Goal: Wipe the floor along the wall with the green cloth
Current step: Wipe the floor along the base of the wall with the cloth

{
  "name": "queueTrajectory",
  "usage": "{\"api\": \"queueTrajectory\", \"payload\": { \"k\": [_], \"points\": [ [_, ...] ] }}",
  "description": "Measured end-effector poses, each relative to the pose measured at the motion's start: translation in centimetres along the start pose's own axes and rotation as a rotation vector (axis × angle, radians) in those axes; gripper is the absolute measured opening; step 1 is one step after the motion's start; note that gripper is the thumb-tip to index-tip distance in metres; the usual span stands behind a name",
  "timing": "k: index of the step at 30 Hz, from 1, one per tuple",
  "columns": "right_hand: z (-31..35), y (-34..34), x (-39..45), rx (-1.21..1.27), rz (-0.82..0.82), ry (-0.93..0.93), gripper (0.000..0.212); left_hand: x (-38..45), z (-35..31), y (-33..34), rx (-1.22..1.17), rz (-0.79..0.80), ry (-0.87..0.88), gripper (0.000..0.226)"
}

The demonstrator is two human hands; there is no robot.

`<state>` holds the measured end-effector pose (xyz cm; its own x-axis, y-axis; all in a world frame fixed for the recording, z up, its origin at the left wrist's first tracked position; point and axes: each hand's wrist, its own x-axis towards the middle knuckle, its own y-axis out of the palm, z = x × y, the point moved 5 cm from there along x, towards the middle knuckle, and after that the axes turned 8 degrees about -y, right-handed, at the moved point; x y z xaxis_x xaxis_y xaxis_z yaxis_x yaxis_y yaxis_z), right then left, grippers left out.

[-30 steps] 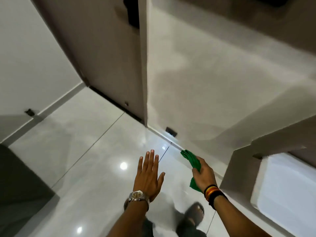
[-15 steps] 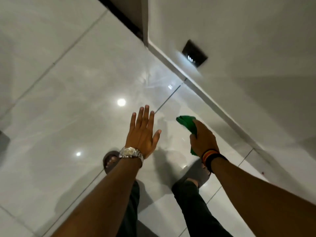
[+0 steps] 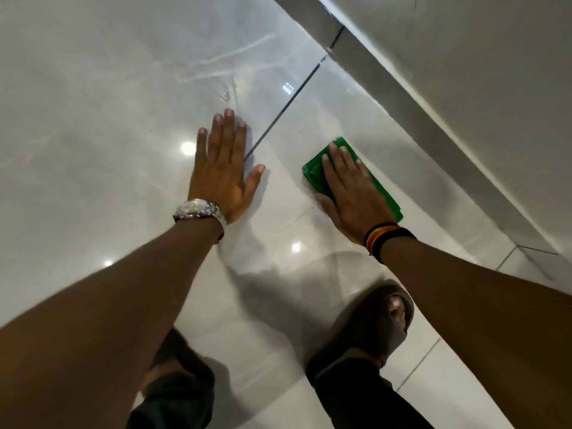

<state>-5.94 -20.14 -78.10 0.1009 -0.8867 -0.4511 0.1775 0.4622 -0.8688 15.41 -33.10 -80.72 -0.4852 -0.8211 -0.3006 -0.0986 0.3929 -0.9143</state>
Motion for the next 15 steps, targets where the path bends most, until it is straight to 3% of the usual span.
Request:
{"api": "queueTrajectory", "payload": {
  "k": [5, 9, 12, 15],
  "points": [
    [-3.6, 3.1, 0.9, -0.121, -0.030, -0.043, 0.069, 5.1, 2.7, 0.9, 0.014, -0.184, -0.055, 0.085],
    [-7.4, 4.7, -1.6, -0.115, -0.079, 0.085, 0.067, 8.3, 4.5, 0.2, 0.017, -0.332, -0.029, 0.081],
    [-10.0, 3.4, -1.4, -0.099, -0.091, 0.250, 0.064, 9.7, 5.2, 0.0, 0.018, -0.332, -0.066, 0.080],
    [-9.8, 2.1, -1.6, -0.085, -0.139, 0.270, 0.058, 10.4, 5.4, -0.2, -0.003, -0.292, -0.066, 0.080]
  ]
}}
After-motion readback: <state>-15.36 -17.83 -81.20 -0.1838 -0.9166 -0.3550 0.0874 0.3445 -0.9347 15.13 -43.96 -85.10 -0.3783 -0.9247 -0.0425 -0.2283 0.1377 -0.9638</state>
